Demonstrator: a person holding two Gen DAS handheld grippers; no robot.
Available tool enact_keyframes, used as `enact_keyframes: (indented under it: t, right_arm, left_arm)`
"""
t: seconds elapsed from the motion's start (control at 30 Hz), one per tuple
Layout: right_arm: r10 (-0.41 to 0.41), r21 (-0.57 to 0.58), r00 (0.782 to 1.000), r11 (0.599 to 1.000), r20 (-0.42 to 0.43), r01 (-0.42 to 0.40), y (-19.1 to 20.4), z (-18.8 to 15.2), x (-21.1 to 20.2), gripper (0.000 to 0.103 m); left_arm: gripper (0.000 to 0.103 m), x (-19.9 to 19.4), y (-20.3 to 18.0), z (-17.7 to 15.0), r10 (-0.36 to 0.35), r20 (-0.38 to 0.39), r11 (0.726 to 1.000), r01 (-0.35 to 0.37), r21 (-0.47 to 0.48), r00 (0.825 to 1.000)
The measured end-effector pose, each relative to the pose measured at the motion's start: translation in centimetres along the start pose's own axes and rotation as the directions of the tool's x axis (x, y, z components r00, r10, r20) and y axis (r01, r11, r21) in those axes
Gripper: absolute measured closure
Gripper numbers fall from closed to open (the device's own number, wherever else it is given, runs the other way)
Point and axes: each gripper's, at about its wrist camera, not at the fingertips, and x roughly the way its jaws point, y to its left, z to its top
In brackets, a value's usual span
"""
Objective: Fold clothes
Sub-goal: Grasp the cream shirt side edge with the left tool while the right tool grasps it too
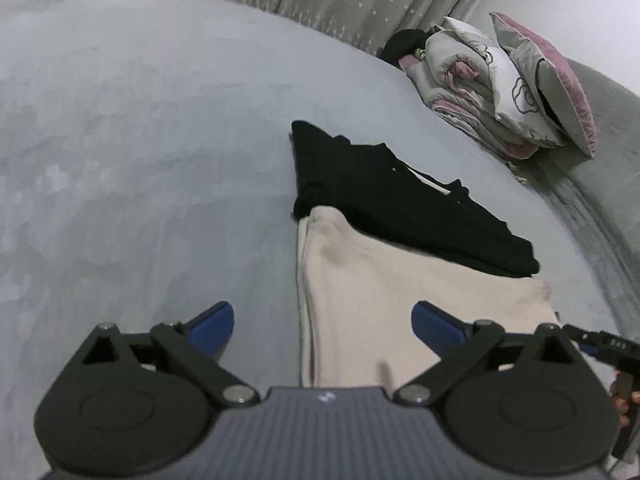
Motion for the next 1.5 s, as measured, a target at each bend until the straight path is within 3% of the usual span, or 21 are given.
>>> enact_keyframes:
  t: [0.2, 0.3, 0.57, 0.73, 0.97, 1.3, 1.5]
  right_arm:
    - [0.073, 0.157, 0.995, 0.986, -0.064, -0.062, -2.8, -0.2, -1.1, 0.046]
    - [0.119, 0.244, 0.989, 0.965, -0.09, -0.094, -4.0, -0.4, -1.4, 0.046]
    - [0.216, 0.337, 0.967, 0.928, -0.138, -0.159, -5.0, -1.0, -1.5, 0.045]
    - [0.295, 0.383, 0.942, 0.898, -0.161, -0.216, -5.1, -1.5, -0.6, 0.045]
    - [0.342, 0.437, 0.932, 0.861, -0.12, -0.259, -4.8, -1.9, 0.8, 0.048]
    - [0.355, 0.479, 0.933, 0.83, -0.058, -0.286, -4.7, -1.5, 2.4, 0.053]
    - [0.361, 0.474, 0.932, 0.827, -0.035, -0.302, -4.4, -1.1, 3.4, 0.053]
  left_arm:
    - [0.004, -0.5, 1.9, 0.1, -0.093, -0.063, 0.992, 0.087, -0.087, 0.994]
    - [0.01, -0.8, 3.1, 0.1, -0.13, -0.085, 0.981, 0.116, -0.156, 0.988]
    - [0.023, -0.3, 6.0, -0.6, -0.276, -0.123, 0.912, 0.22, -0.346, 0.953]
    - [0.03, 1.1, 6.1, -0.8, -0.32, -0.128, 0.893, 0.253, -0.373, 0.939]
    - [0.036, 3.8, 5.2, -0.8, -0.385, -0.132, 0.864, 0.307, -0.399, 0.913]
    - [0.038, 6.2, 4.3, -0.2, -0.413, -0.101, 0.85, 0.344, -0.399, 0.905]
    - [0.052, 6.9, 4.7, -0.3, -0.416, -0.091, 0.846, 0.348, -0.404, 0.905]
